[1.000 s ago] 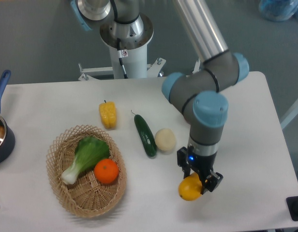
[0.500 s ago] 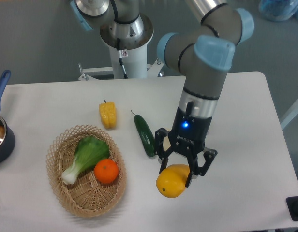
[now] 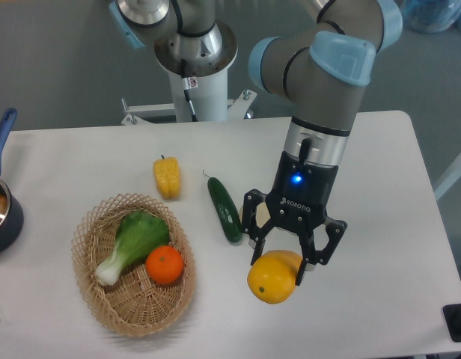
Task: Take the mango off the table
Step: 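Lift the grasped mango up off the table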
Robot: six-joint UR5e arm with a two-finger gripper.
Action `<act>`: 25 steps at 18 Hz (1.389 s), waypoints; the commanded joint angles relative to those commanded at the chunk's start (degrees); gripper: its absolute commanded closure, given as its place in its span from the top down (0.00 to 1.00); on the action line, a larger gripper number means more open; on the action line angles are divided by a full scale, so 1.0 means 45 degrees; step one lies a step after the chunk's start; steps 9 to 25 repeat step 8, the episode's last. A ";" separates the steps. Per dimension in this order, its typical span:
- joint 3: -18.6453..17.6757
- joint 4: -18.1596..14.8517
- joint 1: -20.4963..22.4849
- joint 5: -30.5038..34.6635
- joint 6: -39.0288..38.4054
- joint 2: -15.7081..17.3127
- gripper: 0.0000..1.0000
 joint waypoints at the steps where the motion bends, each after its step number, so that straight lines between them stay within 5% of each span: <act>1: -0.0078 0.0000 0.0000 -0.0019 0.0000 0.0019 0.19; 25: -0.0079 0.0000 0.0000 0.0000 0.0019 0.0039 0.19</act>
